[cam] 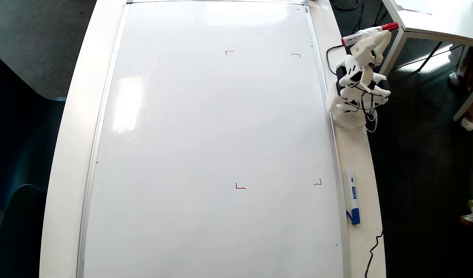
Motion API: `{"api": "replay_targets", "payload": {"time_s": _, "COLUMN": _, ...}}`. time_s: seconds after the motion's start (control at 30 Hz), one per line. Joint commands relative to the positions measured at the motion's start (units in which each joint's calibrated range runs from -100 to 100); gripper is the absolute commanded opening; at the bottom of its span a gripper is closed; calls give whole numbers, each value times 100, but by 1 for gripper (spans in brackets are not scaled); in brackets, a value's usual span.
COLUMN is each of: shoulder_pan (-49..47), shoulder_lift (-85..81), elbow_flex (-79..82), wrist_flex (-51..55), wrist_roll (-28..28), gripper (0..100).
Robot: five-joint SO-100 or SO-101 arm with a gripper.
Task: Draw on a whiteboard a robot head using a pen attached to the gripper
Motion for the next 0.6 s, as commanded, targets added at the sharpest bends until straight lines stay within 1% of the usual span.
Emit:
{"api": "replay_targets", "payload": {"time_s": 0.0, "shoulder_pan": -48, "shoulder_lift": -1, "elbow_flex": 37, "wrist_flex": -75, "wrist_roll": -22, "gripper": 1}}
{"api": "replay_targets", "payload": {"time_s": 0.57, "shoulder_pan": -56, "shoulder_lift": -1, "elbow_flex": 37, "wrist_flex": -75, "wrist_roll": -27, "gripper": 1}}
